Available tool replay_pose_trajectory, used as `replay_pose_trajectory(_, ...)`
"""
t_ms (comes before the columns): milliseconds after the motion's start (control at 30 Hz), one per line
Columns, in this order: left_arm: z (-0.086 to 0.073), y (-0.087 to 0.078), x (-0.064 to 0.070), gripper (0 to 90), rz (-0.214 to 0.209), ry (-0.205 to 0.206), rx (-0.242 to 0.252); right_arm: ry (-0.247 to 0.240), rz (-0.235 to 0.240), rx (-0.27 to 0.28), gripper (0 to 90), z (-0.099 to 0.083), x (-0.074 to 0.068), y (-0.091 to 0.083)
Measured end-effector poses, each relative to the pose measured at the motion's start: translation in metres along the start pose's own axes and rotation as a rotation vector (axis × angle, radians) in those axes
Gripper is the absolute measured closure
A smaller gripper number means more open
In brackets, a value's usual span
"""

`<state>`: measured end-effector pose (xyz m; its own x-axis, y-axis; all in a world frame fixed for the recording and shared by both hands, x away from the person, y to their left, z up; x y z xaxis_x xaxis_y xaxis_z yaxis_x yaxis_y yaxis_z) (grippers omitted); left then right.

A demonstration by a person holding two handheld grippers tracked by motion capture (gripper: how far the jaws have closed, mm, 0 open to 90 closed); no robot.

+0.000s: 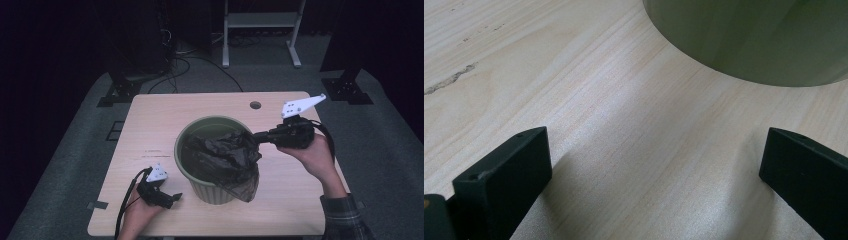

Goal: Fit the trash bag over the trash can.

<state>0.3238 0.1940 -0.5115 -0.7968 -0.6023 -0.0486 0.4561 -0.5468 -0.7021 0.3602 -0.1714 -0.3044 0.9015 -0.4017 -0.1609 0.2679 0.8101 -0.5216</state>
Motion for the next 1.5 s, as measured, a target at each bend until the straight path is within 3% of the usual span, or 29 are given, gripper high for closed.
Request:
replay_pose_trajectory(267, 0.0, 0.0, 0.0, 0.0, 0.0, 0.0, 0.0, -0.005, -0.041, -0.002, 89.7, 0.031, 0.017, 0.03)
replay_pose_trajectory(500, 0.0, -0.001, 0.0, 0.0, -0.001, -0.008, -0.005, 0.001, -0.046, -0.01, 89.6, 0.039, 0.024, 0.046)
replay_pose_trajectory(567, 0.0, -0.004, -0.001, 0.0, 0.0, -0.012, -0.018, 0.001, -0.047, -0.002, 81.1, 0.039, 0.025, 0.046)
replay_pose_trajectory(733, 0.005, -0.017, -0.002, 0.0, -0.028, -0.041, 0.041, 0.01, -0.072, 0.029, 62.4, 0.038, 0.026, 0.038)
replay_pose_trajectory(1033, 0.02, -0.043, 0.002, 0.0, -0.06, -0.02, 0.085, 0.028, -0.143, 0.079, 35.5, 0.031, 0.029, 0.017)
replay_pose_trajectory(1200, 0.029, -0.058, 0.003, 0.0, -0.06, -0.011, 0.116, 0.046, -0.173, 0.11, 28.4, 0.029, 0.03, 0.004)
replay_pose_trajectory(1500, 0.036, -0.074, 0.004, 0.0, -0.071, -0.01, 0.13, 0.066, -0.175, 0.14, 28.4, 0.008, 0.023, -0.024)
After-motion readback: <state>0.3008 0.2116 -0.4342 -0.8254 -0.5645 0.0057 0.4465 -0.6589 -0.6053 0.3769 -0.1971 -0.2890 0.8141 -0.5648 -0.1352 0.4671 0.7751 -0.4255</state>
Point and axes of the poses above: each handheld gripper's, and its own axes: y roughly forward along the jaws, z roughly out of its top, x roughly to its right, the point moved 4 cm from there along y, roughly forward along the jaws, and after that the axes turned 3 degrees about y, right-handed, at the moved point
